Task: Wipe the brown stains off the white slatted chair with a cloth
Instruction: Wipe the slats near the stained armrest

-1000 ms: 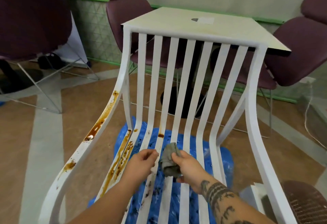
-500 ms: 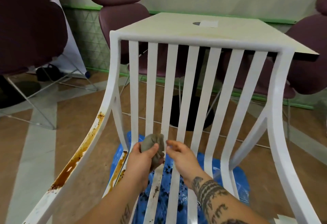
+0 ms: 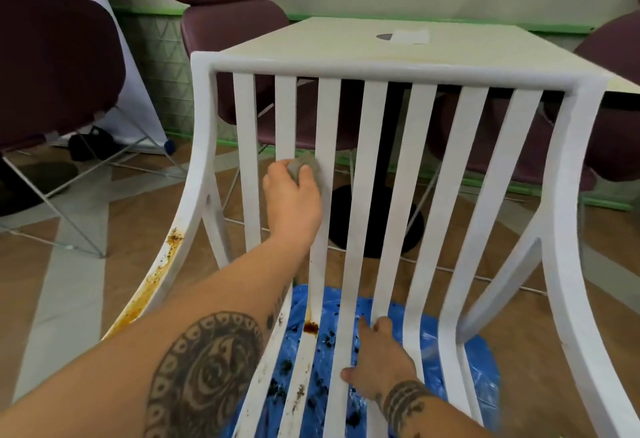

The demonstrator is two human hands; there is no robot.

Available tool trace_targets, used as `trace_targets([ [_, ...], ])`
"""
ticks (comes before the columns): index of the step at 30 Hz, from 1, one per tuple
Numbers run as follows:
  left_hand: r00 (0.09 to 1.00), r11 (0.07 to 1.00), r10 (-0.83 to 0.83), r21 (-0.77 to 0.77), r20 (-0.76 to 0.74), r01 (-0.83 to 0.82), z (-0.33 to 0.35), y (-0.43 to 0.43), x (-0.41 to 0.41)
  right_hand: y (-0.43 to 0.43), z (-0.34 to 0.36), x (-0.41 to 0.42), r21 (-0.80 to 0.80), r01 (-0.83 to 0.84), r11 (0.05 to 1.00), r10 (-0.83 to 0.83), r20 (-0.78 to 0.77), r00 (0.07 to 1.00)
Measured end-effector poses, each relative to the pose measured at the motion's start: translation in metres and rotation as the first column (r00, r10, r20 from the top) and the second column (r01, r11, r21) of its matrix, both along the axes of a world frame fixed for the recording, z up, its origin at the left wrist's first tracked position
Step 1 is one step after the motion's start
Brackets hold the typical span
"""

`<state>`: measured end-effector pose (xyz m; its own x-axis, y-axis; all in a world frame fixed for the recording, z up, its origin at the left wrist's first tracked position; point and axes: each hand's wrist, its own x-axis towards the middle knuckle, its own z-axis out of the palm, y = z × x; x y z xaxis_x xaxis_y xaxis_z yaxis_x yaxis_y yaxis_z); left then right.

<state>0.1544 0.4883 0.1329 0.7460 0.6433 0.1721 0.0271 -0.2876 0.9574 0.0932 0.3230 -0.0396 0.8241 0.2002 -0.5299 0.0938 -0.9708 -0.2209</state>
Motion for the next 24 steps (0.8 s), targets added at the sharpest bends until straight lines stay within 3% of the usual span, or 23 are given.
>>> trace_targets([
  [2,0.997,0.989,0.056,0.135,0.053,-0.063,-0.006,-0.005,-0.002,0.004,0.003,0.006,-0.049,-0.024,0.999,0.022,-0.03,0.999],
  [5,0.996,0.974,0.047,0.217,0.072,-0.062,-0.014,-0.005,-0.006,0.006,0.005,0.008,-0.101,-0.071,0.992,0.066,-0.053,0.996],
  [12,0.983,0.903,0.003,0.422,-0.185,0.077,-0.018,0.01,-0.003,0.014,0.007,0.009,-0.18,-0.109,0.978,0.101,-0.055,0.993],
  [16,0.855,0.847,-0.047,0.433,-0.516,0.308,-0.06,0.021,-0.028,0.012,0.005,0.006,-0.137,-0.073,0.988,0.071,-0.015,0.997],
  [18,0.893,0.877,-0.048,0.409,-0.447,0.252,-0.065,0.019,-0.036,0.011,0.005,0.006,-0.088,-0.06,0.994,0.06,-0.006,0.998],
  [21,0.984,0.944,-0.015,0.322,-0.18,0.073,-0.049,0.012,-0.031,0.008,0.003,0.005,-0.062,-0.048,0.997,0.048,0.007,0.999],
  [24,0.989,0.946,-0.015,0.317,-0.148,0.062,-0.036,0.007,-0.017,0.01,0.001,0.006,-0.096,-0.073,0.993,0.074,0.0,0.997],
])
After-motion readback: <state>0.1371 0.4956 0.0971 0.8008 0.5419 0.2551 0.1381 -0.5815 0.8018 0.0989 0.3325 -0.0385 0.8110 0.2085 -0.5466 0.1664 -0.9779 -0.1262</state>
